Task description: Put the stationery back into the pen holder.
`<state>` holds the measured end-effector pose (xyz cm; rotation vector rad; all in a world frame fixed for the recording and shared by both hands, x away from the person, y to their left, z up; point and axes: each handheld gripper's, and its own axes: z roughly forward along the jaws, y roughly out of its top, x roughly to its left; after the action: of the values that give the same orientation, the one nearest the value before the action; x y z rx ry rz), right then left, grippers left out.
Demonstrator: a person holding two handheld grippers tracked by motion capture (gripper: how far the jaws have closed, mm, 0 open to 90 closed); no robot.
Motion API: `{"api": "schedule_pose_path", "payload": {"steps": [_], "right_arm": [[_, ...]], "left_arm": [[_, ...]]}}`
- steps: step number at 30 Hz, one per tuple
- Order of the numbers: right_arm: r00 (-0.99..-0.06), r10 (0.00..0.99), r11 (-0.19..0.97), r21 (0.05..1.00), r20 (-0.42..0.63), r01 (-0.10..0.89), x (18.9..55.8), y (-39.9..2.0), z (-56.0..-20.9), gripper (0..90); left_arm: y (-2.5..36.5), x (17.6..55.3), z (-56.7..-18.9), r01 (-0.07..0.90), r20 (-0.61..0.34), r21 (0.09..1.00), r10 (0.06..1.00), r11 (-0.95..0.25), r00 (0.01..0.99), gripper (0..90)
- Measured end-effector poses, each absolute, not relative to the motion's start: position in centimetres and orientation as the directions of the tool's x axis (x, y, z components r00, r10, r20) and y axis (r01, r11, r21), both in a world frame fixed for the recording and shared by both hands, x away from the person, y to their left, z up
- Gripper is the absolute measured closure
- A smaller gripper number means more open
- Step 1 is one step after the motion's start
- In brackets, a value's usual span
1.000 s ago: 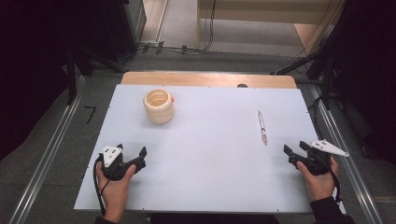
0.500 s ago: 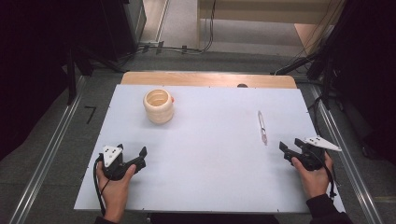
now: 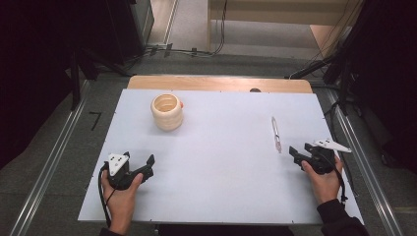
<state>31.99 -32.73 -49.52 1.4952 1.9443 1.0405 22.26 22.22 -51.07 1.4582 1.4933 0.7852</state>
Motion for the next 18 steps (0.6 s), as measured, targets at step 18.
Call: {"api": "schedule_pose_path", "payload": {"steps": [18], "right_arm": [[-0.298, 0.952, 0.129, 0.785, 0.074, 0.606, 33.9, -31.7, -49.8, 33.5]], "left_arm": [[22.2, 22.3, -51.1, 0.43, -0.162, 0.896, 0.983, 0.111, 0.083, 11.3]]}}
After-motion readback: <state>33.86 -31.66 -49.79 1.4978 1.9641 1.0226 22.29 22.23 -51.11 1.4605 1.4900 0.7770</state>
